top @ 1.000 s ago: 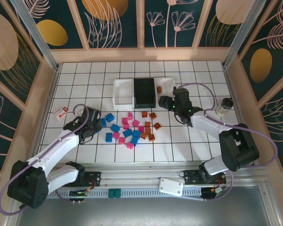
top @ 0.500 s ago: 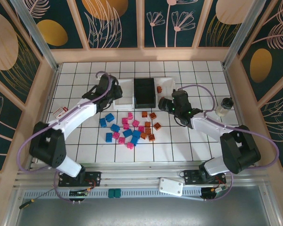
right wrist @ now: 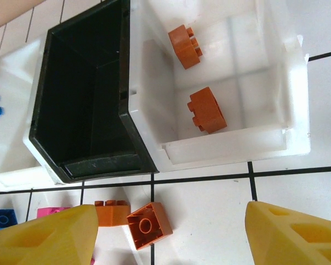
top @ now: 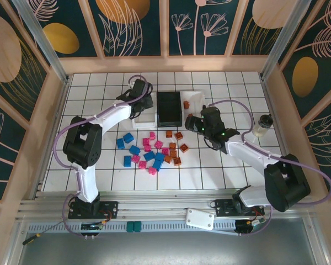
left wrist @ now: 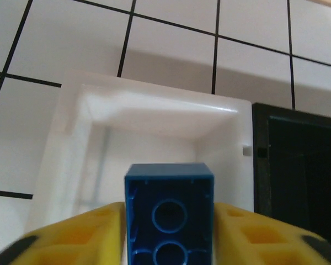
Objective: Sort the legos into containers by color
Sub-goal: Place the lego in the container, then pick up the lego from the center of the table.
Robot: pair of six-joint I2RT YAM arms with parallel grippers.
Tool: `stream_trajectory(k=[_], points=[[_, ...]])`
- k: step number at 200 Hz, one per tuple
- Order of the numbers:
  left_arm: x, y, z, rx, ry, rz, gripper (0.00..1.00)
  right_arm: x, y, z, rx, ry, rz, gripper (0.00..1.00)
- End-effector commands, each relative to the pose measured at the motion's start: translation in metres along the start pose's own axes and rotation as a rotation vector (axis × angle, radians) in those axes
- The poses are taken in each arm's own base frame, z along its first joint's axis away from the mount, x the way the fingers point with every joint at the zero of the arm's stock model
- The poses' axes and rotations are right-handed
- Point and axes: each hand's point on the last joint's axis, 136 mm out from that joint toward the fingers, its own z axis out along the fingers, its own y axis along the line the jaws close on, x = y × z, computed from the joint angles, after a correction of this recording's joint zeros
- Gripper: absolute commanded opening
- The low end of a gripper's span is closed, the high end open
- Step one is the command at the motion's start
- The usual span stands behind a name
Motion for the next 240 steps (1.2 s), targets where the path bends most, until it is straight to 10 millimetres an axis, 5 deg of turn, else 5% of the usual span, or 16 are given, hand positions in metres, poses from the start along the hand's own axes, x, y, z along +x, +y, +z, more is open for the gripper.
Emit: stream_trajectory(k=[1, 26, 56, 82, 91, 99, 146, 240], points=[[-0.017, -0.006, -0.005, 0.003, -0.031, 0.004, 0.52, 0.007, -0.006, -0.008, 0.023, 0.002, 0.015, 0.72], [-0.033, -0.017, -0.024, 0.048, -0.066, -0.004, 0.59, 0.011, -0.008, -0.01, 0.02, 0.016, 0.017, 0.72], [-0.049, -0.027, -0.068, 0.146, -0.119, -0.03, 0.65, 0.025, -0.004, -0.01, 0.007, 0.06, -0.018, 0.72], [-0.038, -0.021, -0.114, 0.256, -0.163, -0.072, 0.84, 0.051, 0.0, -0.005, 0.007, 0.142, -0.086, 0.72], [-0.026, -0.016, -0.123, 0.287, -0.158, -0.085, 0.97, 0.062, 0.001, -0.003, 0.01, 0.173, -0.118, 0.72], [-0.013, -0.01, -0.129, 0.304, -0.148, -0.091, 0.99, 0.074, 0.003, -0.001, 0.009, 0.202, -0.148, 0.72], [0.054, 0.039, -0.14, 0.285, -0.094, -0.134, 0.99, 0.119, -0.006, 0.013, 0.067, 0.32, -0.251, 0.71], [0.082, 0.061, -0.143, 0.271, -0.074, -0.165, 0.99, 0.143, -0.011, 0.031, 0.104, 0.38, -0.324, 0.66]])
